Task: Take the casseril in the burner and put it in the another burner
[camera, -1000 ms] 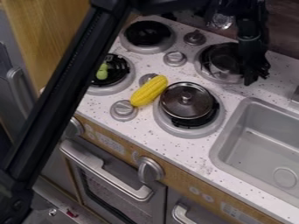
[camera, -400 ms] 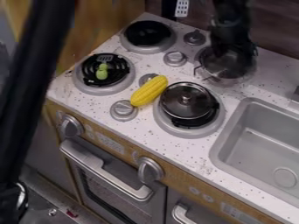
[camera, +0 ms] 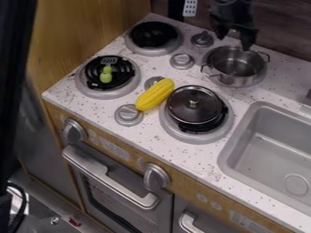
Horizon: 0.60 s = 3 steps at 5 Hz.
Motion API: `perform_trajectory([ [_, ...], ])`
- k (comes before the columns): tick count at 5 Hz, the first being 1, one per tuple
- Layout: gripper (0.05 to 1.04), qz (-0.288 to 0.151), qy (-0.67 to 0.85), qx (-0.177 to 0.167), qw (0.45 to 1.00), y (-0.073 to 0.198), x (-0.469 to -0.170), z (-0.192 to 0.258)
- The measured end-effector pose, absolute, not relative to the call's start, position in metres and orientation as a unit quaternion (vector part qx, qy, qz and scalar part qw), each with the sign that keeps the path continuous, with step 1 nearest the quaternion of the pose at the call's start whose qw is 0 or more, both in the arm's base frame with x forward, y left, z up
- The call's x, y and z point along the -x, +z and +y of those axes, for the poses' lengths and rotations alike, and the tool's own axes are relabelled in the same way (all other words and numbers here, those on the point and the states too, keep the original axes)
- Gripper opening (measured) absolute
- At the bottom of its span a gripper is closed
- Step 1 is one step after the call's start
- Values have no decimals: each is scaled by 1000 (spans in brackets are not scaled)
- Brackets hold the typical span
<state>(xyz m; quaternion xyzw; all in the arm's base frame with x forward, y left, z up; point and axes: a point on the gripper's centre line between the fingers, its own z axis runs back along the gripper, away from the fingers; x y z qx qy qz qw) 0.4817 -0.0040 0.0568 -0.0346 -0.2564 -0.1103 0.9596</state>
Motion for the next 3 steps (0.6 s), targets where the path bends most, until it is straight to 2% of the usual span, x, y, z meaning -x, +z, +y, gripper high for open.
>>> perform_trajectory([
  [1, 1000, -199, -105, -8, 974, 72, -461, 9],
  [2, 1000, -96, -114, -66, 987, 74, -431, 19],
  [3, 1000, -56, -124, -81, 987, 71, -412, 9],
])
